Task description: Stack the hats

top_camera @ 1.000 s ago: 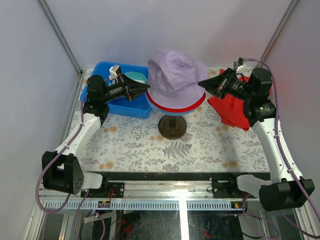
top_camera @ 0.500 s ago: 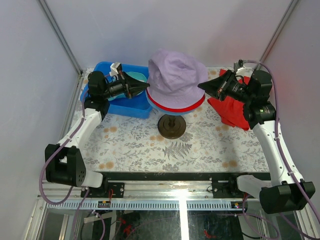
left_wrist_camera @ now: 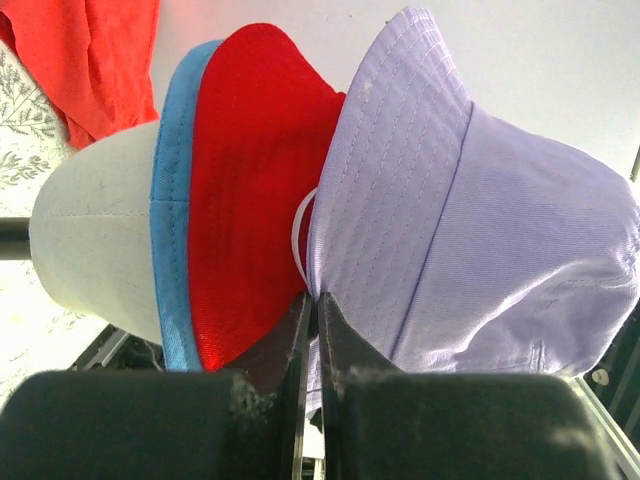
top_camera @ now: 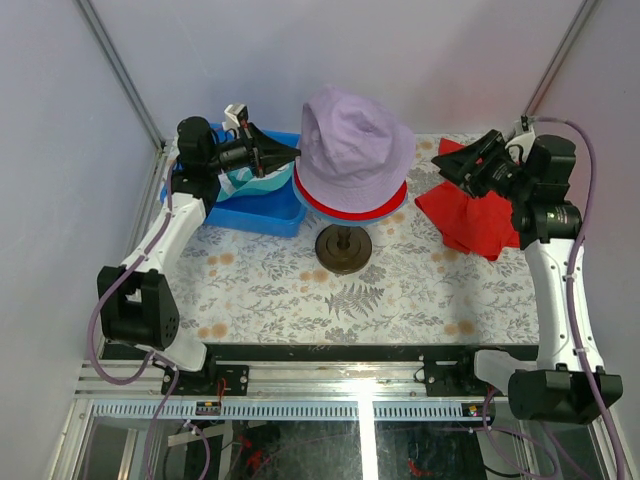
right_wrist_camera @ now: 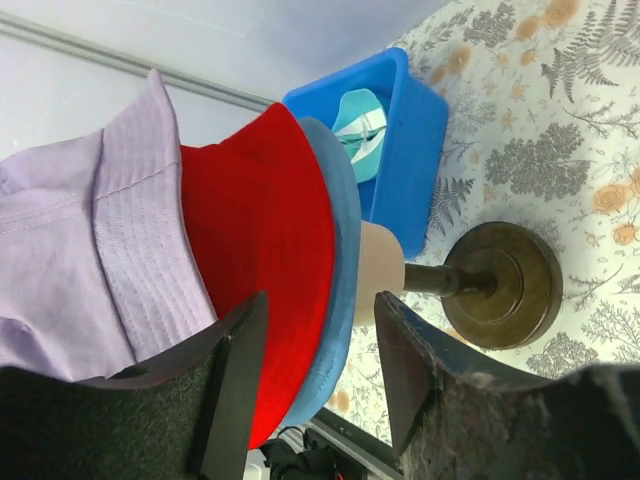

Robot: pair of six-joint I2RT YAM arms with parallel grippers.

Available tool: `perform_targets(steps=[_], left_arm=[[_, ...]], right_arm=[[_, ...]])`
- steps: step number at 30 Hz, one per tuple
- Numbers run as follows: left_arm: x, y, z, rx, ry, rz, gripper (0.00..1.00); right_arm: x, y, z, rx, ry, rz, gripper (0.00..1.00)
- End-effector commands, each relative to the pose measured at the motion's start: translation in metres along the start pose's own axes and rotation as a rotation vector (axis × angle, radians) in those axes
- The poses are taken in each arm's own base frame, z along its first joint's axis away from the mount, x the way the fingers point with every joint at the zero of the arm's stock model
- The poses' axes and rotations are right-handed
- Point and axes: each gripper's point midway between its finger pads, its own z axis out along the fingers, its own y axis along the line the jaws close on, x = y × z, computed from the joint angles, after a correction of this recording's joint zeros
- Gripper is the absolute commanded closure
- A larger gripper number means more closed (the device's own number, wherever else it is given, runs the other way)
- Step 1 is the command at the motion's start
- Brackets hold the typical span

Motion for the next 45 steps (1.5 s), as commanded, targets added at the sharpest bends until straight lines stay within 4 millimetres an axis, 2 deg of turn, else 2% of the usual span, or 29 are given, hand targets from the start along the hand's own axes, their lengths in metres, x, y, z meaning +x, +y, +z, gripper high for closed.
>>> perform_targets(steps=[1, 4, 7, 15, 22, 28, 35, 40, 45], left_arm=[[0.001, -0.010, 0.003, 0.010, 0.054, 0.044, 1.00], [-0.003, -0.008, 0.006, -0.001, 0.063, 0.035, 1.00], [-0.004, -0.009, 0.007, -0.012, 0.068, 0.032, 1.00], [-0.005, -0.011, 0.007, -0.022, 0.066, 0.026, 1.00], [-0.008, -0.013, 0.009, -0.024, 0.054, 0.026, 1.00], [-0.008, -0.013, 0.010, -0.025, 0.055, 0.023, 1.00], [-0.007, -0.016, 0.011, -0.016, 0.062, 0.030, 1.00], [-0.006, -0.012, 0.012, -0.022, 0.066, 0.021, 1.00], [-0.004, -0.008, 0.012, -0.023, 0.073, 0.017, 1.00]], right_arm=[[-0.017, 0.040, 0.004, -0.221, -0.017, -0.036, 0.47], [-0.019, 0.064, 0.006, -0.436, 0.017, 0.047, 0.46], [-0.022, 0.082, 0.002, -0.602, 0.033, 0.056, 0.45], [-0.031, 0.085, 0.013, -0.738, 0.109, 0.161, 0.45], [-0.023, 0.084, 0.018, -0.731, 0.168, 0.236, 0.46], [-0.010, 0.095, 0.023, -0.740, 0.216, 0.258, 0.46], [-0.006, 0.095, 0.028, -0.727, 0.226, 0.269, 0.47], [-0.007, 0.094, 0.033, -0.718, 0.212, 0.272, 0.64], [-0.010, 0.098, 0.047, -0.716, 0.203, 0.271, 0.71]])
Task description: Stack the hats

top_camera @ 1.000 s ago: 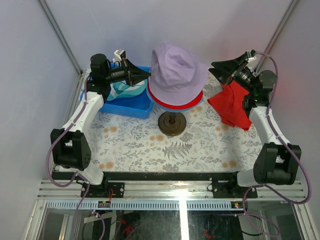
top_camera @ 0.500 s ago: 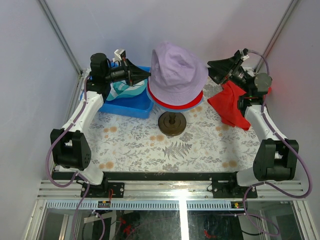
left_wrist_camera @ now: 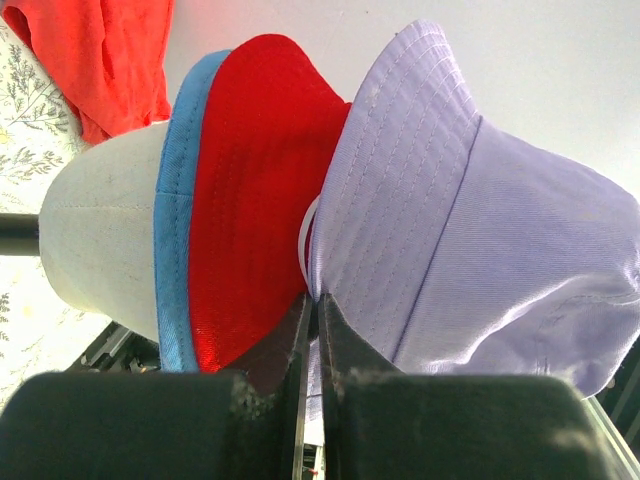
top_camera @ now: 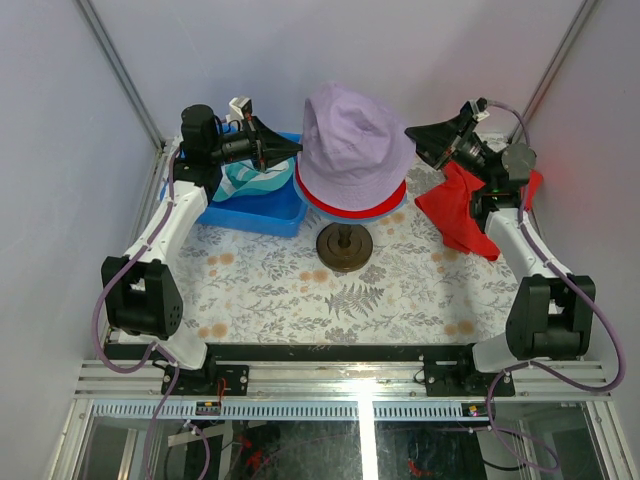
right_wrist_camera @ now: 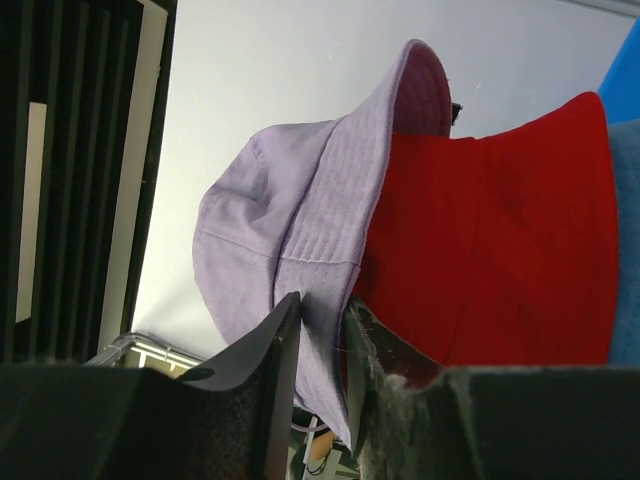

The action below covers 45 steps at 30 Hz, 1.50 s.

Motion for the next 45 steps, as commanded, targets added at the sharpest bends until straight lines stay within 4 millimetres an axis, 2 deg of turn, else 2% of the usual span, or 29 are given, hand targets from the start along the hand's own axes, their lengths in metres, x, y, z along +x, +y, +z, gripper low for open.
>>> perform_targets(steps=[1, 6, 8, 16, 22, 26, 31, 37, 42, 45], left_arm=[[0.009, -0.007, 0.002, 0.020, 0.037, 0.033, 1.00], [0.009, -0.005, 0.002, 0.020, 0.042, 0.033, 1.00], [0.010, -0.001, 0.002, 0.017, 0.043, 0.028, 1.00], [0.012, 0.030, 0.003, -0.006, 0.051, -0.016, 1.00], [0.015, 0.044, 0.001, -0.023, 0.054, -0.031, 1.00], [0.017, 0.055, -0.004, -0.038, 0.048, -0.043, 1.00], [0.015, 0.073, -0.010, -0.070, 0.037, -0.062, 1.00], [0.016, 0.099, -0.010, -0.105, 0.045, -0.087, 1.00], [0.017, 0.120, -0.009, -0.132, 0.055, -0.101, 1.00], [0.015, 0.118, -0.008, -0.124, 0.045, -0.096, 1.00]], right_arm=[[-0.001, 0.014, 0.016, -0.042, 0.011, -0.071, 0.73], [-0.004, 0.010, 0.027, -0.044, 0.018, -0.067, 0.97], [-0.003, 0.000, 0.023, -0.010, 0.014, -0.073, 1.00], [0.001, -0.055, -0.009, 0.156, -0.025, -0.080, 1.00], [0.007, -0.080, -0.019, 0.245, -0.013, -0.092, 1.00], [0.017, -0.101, -0.031, 0.310, 0.001, -0.097, 1.00], [0.037, -0.144, -0.057, 0.445, 0.016, -0.094, 1.00], [0.055, -0.185, -0.083, 0.541, 0.030, -0.088, 1.00], [0.063, -0.203, -0.092, 0.585, 0.051, -0.106, 1.00], [0.063, -0.199, -0.089, 0.582, 0.059, -0.120, 1.00]])
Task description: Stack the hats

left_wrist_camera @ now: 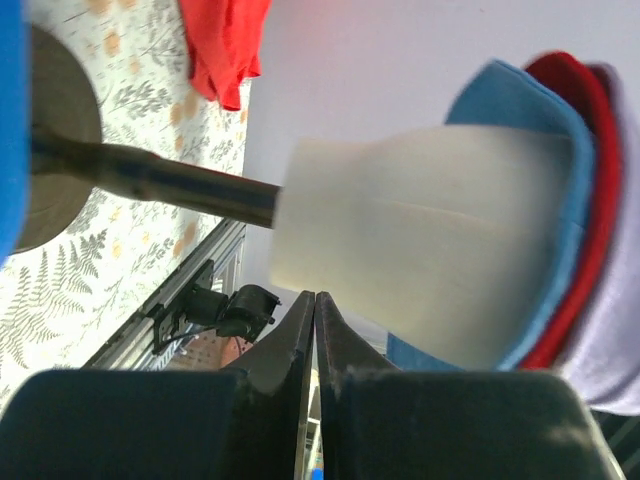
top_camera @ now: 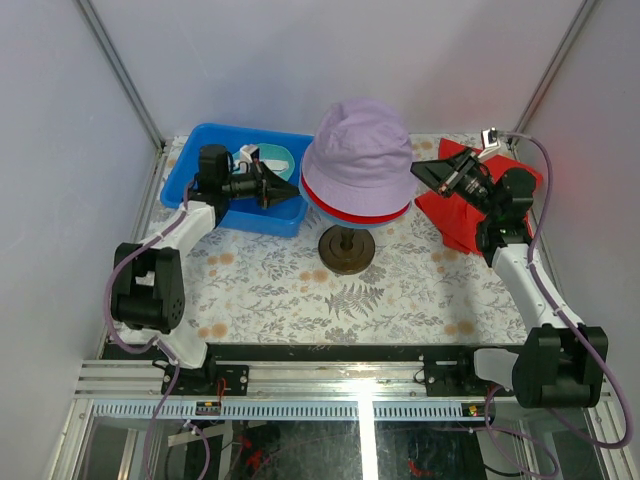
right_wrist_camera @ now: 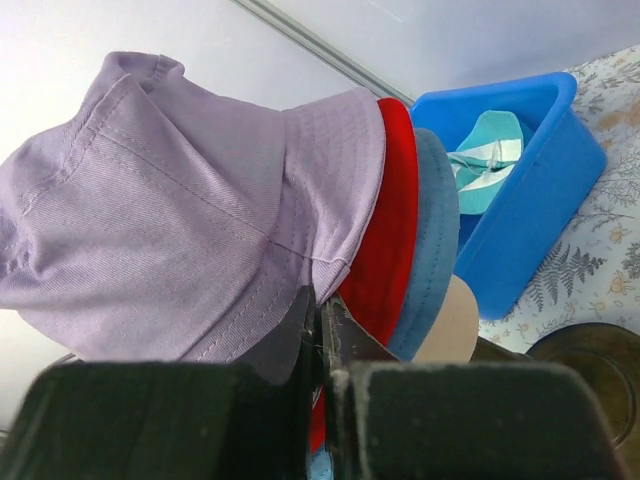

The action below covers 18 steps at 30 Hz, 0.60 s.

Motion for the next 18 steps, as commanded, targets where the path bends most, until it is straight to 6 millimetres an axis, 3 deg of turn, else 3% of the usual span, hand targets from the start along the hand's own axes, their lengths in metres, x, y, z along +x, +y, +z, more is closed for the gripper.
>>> perform_targets(steps=[1, 6, 12, 14, 18], left_arm=[[0.001, 0.007, -0.001, -0.009, 0.009, 0.013, 1.00], [0.002, -0.009, -0.004, 0.014, 0.000, 0.043, 1.00], [-0.001, -0.039, -0.017, 0.041, -0.054, 0.113, 1.00], [-0.006, -0.039, -0.022, 0.024, -0.082, 0.116, 1.00], [-0.018, -0.032, -0.033, 0.000, -0.155, 0.107, 1.00]], right_arm=[[0.087, -0.089, -0.021, 0.265, 0.279, 0.187, 1.00], [0.072, -0.060, -0.010, 0.236, 0.281, 0.111, 0.98], [0.060, -0.038, -0.009, 0.222, 0.256, 0.074, 0.59], [0.056, -0.032, -0.010, 0.222, 0.246, 0.066, 0.53], [0.053, -0.027, -0.014, 0.240, 0.236, 0.040, 0.52]])
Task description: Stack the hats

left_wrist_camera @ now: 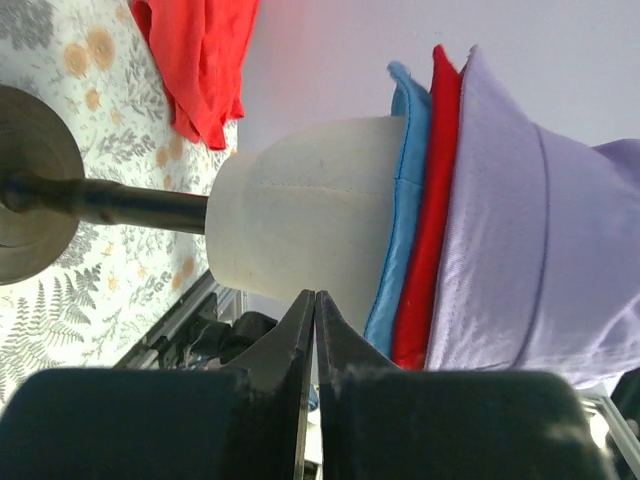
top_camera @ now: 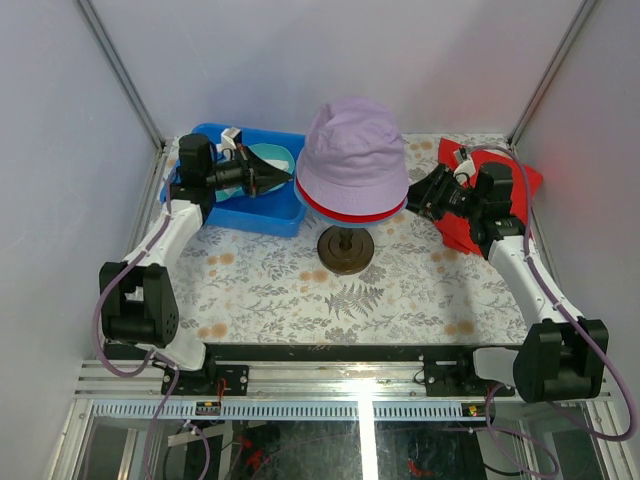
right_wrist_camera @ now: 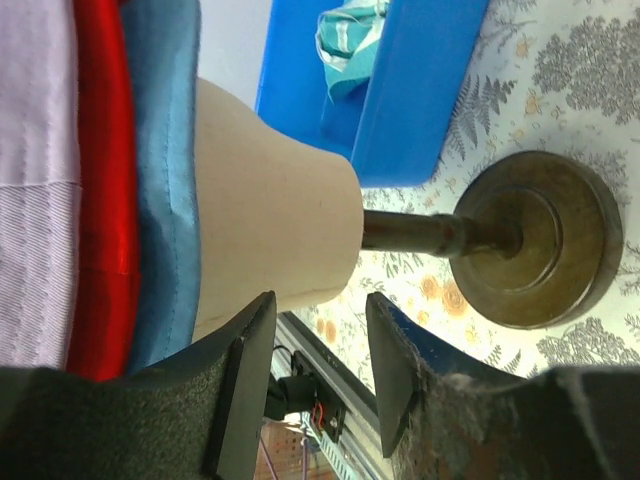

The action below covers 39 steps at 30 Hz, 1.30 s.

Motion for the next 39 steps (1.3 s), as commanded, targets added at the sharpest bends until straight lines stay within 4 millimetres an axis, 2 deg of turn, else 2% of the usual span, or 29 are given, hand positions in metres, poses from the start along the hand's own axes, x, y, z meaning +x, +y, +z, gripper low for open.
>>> perform_targets(steps=[1, 4, 7, 9, 12, 16, 19, 21, 22, 23, 27, 31, 39], left_arm=[[-0.015, -0.005, -0.017, -0.024, -0.106, 0.043, 1.00], [-0.032, 0.010, -0.030, -0.112, -0.187, 0.082, 0.97], [-0.059, 0.044, -0.051, -0.326, -0.287, 0.126, 0.85], [-0.079, 0.065, -0.067, -0.444, -0.368, 0.135, 0.78], [-0.102, 0.087, -0.080, -0.537, -0.438, 0.143, 0.68], [-0.132, 0.105, -0.093, -0.602, -0.492, 0.146, 0.64], [-0.154, 0.117, -0.094, -0.667, -0.488, 0.182, 0.63], [-0.169, 0.125, -0.093, -0.697, -0.483, 0.213, 0.36], [-0.176, 0.127, -0.093, -0.710, -0.483, 0.236, 0.11], [-0.181, 0.128, -0.092, -0.715, -0.479, 0.261, 0.01], [-0.191, 0.137, -0.084, -0.783, -0.439, 0.378, 0.00], [-0.193, 0.159, -0.079, -0.932, -0.374, 0.501, 0.00], [-0.178, 0.197, -0.055, -1.064, -0.227, 0.540, 0.00]], right_arm=[[0.005, 0.011, -0.011, 0.017, 0.010, -0.056, 0.51], [0.008, 0.002, -0.015, 0.070, 0.009, -0.079, 0.51], [0.013, -0.006, -0.020, 0.116, 0.018, -0.101, 0.50], [0.015, -0.007, -0.024, 0.131, 0.022, -0.115, 0.46], [0.019, -0.008, -0.030, 0.148, 0.021, -0.130, 0.36], [0.021, -0.007, -0.036, 0.157, 0.018, -0.143, 0.29], [0.023, -0.009, -0.038, 0.158, 0.012, -0.144, 0.27], [0.026, -0.011, -0.038, 0.158, 0.014, -0.141, 0.26], [0.026, -0.012, -0.038, 0.160, 0.015, -0.141, 0.25], [0.026, -0.013, -0.038, 0.162, 0.015, -0.140, 0.25], [0.024, -0.020, -0.039, 0.180, 0.011, -0.134, 0.23], [0.022, -0.027, -0.040, 0.200, 0.006, -0.126, 0.22], [0.018, -0.040, -0.039, 0.237, 0.005, -0.098, 0.22]])
